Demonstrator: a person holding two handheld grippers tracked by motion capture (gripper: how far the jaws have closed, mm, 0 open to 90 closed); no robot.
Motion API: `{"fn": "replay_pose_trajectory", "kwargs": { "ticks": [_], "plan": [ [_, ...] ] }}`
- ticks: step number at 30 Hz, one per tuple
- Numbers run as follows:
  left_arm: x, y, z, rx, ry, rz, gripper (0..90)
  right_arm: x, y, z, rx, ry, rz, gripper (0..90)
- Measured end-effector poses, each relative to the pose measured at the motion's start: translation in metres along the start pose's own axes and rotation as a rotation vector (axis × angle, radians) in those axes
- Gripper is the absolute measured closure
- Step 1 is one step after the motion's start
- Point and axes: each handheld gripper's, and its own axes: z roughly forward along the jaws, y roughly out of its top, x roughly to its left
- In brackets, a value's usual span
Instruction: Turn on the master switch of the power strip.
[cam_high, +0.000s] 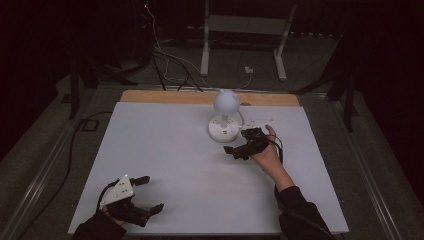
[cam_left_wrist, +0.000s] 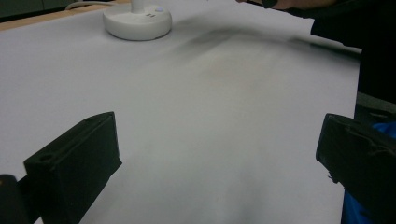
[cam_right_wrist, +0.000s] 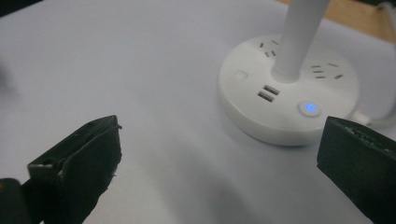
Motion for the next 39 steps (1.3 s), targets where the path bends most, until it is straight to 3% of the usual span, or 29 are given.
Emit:
{"fn": "replay_pose_trajectory", "kwargs": {
  "ticks": [10,15,19,28,39],
  "plan": [
    [0.000,0.000,-0.001,-0.003,-0.003,0.004,0.1,0.007,-0.019,-0.023,-0.020,-0.002,-0.013,0.0],
    [0.000,0.000,-0.001,-0.006,-0.003,0.001,0.1,0.009,-0.032,-0.035,-0.036,0.007,0.005,0.0],
    [0.000,0.001,-0.001,-0.007,-0.006,0.003,0.1,0.015,-0.044,-0.044,-0.042,-0.029,-0.021,0.0],
    [0.000,0.001,-0.001,-0.005,-0.010,0.005,0.1,0.026,-0.068,-0.065,-0.055,-0.025,-0.038,0.0],
    [0.000,0.000,-0.002,-0.003,-0.005,0.006,0.1,0.033,-0.098,-0.083,-0.019,-0.009,-0.045,0.0]
  ]
}}
